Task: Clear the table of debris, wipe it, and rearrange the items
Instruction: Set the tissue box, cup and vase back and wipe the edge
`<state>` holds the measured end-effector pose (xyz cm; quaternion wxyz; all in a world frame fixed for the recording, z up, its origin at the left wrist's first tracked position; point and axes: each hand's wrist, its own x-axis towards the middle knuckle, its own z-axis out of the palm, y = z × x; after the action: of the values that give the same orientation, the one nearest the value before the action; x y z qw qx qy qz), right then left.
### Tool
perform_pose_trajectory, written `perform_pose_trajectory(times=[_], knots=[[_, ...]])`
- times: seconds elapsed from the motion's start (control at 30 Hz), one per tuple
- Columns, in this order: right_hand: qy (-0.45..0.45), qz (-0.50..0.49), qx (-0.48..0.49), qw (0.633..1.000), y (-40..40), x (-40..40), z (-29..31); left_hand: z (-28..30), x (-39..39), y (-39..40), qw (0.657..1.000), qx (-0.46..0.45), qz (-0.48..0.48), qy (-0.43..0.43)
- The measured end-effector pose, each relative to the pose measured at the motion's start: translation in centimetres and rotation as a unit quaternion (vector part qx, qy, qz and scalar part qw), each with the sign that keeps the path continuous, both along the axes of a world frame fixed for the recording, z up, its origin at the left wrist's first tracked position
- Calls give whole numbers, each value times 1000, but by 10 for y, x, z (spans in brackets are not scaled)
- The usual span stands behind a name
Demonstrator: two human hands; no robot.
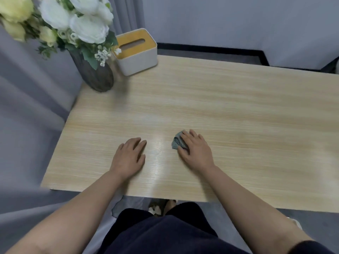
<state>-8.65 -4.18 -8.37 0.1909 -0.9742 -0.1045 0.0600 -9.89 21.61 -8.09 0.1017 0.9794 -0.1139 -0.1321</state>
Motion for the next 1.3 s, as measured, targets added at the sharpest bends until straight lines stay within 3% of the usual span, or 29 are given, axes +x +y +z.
perform_pose_trajectory(times=[0.23,0.5,0.63,0.97,1.17,1.3], knots=[[-7,14,24,1000,35,61,32,2,33,27,989,-66,135,-12],[34,15,134,990,139,121,68,23,75,81,935,-219,276,-39],[76,-22,237,968,187,146,78,31,102,112,914,-269,301,-32],[81,-73,292,950,283,212,76,45,187,152,868,-399,280,-90],[68,-103,360,925,297,228,79,34,225,159,856,-441,267,-40],[69,-106,383,915,298,223,83,33,227,153,830,-475,289,-48]])
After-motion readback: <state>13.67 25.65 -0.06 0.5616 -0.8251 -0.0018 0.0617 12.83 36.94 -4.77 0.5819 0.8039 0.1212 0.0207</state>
